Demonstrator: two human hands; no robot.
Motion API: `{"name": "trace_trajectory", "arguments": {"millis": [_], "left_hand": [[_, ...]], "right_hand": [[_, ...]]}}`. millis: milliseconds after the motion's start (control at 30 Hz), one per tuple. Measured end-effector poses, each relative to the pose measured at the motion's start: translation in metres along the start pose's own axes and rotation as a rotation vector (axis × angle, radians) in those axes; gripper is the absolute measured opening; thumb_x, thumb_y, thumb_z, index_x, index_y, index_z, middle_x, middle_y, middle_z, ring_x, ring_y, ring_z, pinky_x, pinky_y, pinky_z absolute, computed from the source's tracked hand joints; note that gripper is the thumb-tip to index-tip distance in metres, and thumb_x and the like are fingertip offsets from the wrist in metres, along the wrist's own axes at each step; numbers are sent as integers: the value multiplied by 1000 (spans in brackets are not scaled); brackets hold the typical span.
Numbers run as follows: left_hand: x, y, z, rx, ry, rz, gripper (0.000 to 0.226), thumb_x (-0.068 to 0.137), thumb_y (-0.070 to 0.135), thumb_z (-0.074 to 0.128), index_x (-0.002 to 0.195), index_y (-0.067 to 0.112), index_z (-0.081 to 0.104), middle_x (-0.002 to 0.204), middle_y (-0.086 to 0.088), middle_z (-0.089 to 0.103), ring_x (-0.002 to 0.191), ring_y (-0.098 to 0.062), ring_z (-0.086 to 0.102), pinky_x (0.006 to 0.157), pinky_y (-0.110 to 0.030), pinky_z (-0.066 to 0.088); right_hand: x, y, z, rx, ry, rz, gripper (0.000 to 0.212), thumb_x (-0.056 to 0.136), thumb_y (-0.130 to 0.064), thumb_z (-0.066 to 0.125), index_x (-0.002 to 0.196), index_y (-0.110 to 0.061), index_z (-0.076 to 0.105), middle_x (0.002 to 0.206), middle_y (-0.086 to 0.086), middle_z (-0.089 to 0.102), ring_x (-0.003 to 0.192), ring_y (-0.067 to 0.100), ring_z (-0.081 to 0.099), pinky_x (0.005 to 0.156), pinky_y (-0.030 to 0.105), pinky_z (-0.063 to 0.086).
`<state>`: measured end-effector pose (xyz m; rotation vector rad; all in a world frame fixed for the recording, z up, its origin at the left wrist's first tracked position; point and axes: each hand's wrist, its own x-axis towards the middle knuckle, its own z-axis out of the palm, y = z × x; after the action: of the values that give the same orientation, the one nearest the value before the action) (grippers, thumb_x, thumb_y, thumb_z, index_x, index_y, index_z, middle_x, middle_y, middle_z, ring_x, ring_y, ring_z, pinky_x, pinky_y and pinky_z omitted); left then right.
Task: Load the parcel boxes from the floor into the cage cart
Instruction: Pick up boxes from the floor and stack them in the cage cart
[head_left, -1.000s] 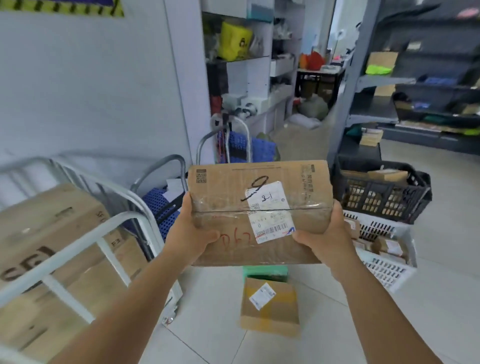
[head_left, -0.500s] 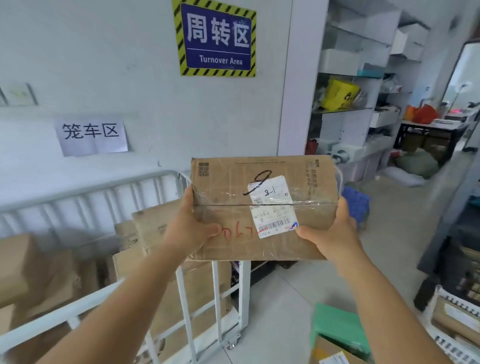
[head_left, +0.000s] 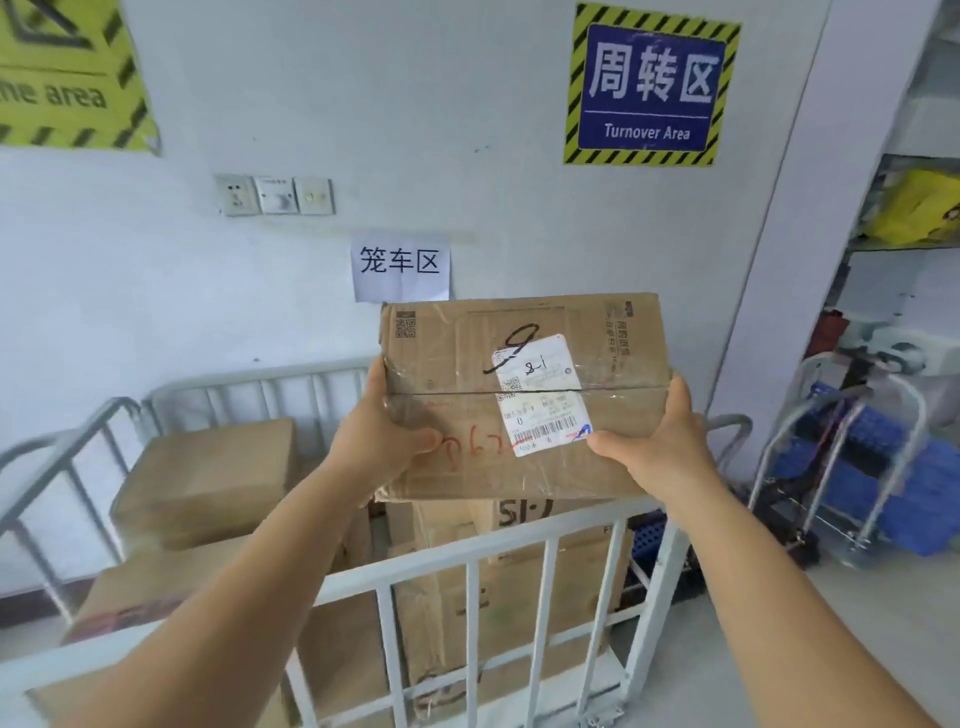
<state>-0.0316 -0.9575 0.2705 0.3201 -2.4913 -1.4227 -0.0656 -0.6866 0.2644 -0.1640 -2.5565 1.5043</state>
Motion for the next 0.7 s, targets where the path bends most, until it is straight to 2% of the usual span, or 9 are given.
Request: {"name": "trace_trajectory", "arguments": {"millis": [67,167,233,300,400,467,533,700], "left_hand": [[5,-17,-25,30,44,-23,107,75,10,78,152,39,10,122,1,60,97,-22,63,72,-33,53],[11,-43,-57,81,106,-67,106,75,12,79,152,36,10,123,-3,60,92,-24,64,72,-37,55],[14,-59,-74,103,139,-111,106,76,13,79,152,36,9,121,-5,60,82,-23,65,62,-36,56],[17,-75,-88,121,170,-152,105,77,15,79,153,34,8,125,-8,58,78,-24,64,53,-30,50],[24,-98,-103,135,212,-208,108,77,18,78,153,33,4,135,-9,52,88,-28,64,57,-29,47],[32,-110,-110,148,236,-241,107,78,19,78,154,32,4,140,-6,48,85,-20,61,56,-28,47],[45,-122,-117,155,253,-265,105,77,19,79,153,32,9,139,-3,50,82,-14,60,58,-29,51],[82,-146,-126,160,284,-379,106,79,17,76,154,34,3,133,-5,51,89,-20,60,69,-31,52]], "right_hand": [[3,-11,30,-6,-43,-4,114,64,-39,85,149,-42,9,140,7,33,125,34,43,101,54,45],[8,-27,73,-19,-117,-19,118,69,-38,84,152,-43,0,148,6,27,134,35,36,106,56,39],[12,-36,100,-19,-168,-25,119,70,-38,84,152,-42,-3,152,5,24,137,35,32,107,55,37],[19,-42,127,-12,-223,-37,121,69,-38,85,152,-43,-3,153,3,23,138,34,32,107,54,37],[31,-46,166,-4,-291,-59,124,61,-43,86,149,-48,0,152,0,28,136,33,35,106,56,39],[41,-50,190,-2,-334,-61,123,64,-40,86,151,-46,0,152,1,26,137,32,33,107,53,38],[53,-51,213,1,-381,-61,120,68,-36,86,152,-43,0,151,3,25,138,32,31,106,49,39],[89,-52,270,-12,-481,-57,122,69,-37,85,154,-39,-3,154,4,23,140,32,29,107,48,37]]}}
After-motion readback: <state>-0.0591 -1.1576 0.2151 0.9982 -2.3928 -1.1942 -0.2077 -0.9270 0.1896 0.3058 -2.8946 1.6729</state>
